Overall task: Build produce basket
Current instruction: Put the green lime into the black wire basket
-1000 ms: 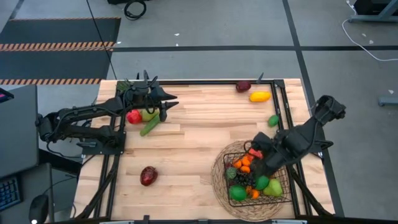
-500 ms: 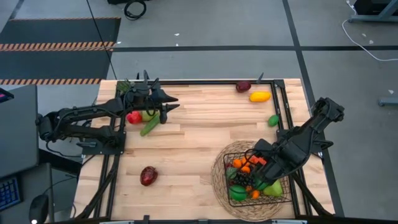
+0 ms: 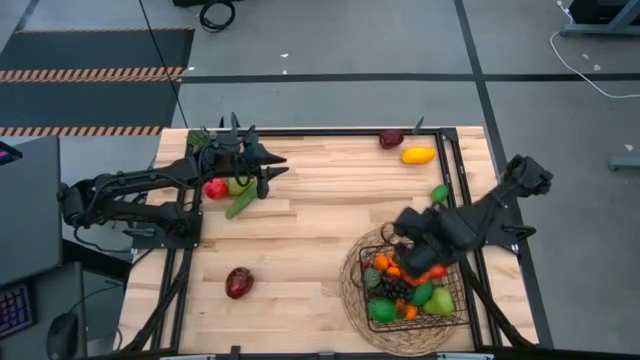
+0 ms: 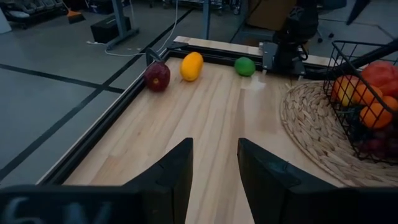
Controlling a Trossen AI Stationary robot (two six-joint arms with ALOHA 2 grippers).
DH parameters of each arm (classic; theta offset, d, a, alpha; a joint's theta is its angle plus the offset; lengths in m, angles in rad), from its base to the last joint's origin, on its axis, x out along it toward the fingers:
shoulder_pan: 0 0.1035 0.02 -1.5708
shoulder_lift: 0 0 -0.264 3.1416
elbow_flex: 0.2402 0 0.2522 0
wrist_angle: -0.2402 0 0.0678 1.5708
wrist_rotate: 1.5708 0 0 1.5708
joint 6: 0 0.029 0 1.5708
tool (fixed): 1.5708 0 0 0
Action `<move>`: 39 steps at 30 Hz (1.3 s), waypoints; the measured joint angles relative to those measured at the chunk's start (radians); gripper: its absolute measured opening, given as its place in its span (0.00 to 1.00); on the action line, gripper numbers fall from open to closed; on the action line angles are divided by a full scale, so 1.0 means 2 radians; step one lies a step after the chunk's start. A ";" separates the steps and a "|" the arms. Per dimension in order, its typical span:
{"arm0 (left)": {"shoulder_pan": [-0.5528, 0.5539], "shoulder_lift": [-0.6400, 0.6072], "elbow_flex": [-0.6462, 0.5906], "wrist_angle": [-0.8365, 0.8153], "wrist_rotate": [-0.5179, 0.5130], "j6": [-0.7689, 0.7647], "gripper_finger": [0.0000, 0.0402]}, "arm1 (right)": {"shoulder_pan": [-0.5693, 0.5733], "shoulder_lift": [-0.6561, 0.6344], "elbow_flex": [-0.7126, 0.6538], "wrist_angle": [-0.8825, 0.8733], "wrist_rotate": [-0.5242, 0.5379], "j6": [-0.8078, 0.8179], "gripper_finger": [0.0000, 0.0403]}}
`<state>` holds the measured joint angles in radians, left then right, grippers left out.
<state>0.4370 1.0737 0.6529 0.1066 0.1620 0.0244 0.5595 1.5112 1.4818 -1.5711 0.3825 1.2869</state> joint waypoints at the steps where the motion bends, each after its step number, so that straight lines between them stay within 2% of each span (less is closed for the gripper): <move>1: -0.002 0.000 0.000 0.000 0.000 -0.002 0.33 | -0.016 0.000 0.000 0.000 0.000 -0.019 0.88; 12: -0.008 0.000 0.000 0.000 0.000 0.010 0.33 | -0.255 0.000 0.000 0.000 -0.013 -0.248 0.87; 25: -0.007 0.000 0.000 -0.005 0.000 0.025 0.33 | -0.540 0.000 0.000 0.001 -0.026 -0.472 0.87; 32: -0.007 0.000 0.000 -0.005 0.000 0.036 0.33 | -0.632 0.002 0.000 0.027 -0.045 -0.592 0.86; 36: -0.007 0.000 0.000 -0.005 0.000 0.033 0.33 | -0.659 0.013 -0.006 0.004 -0.070 -0.593 0.86; 39: -0.007 0.000 0.000 -0.004 0.000 0.033 0.33 | -0.669 0.011 -0.035 0.003 -0.102 -0.576 0.86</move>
<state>0.4225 1.0737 0.6529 0.0978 0.1616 0.0913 -0.7778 1.5340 1.4127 -1.5644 0.1793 0.1347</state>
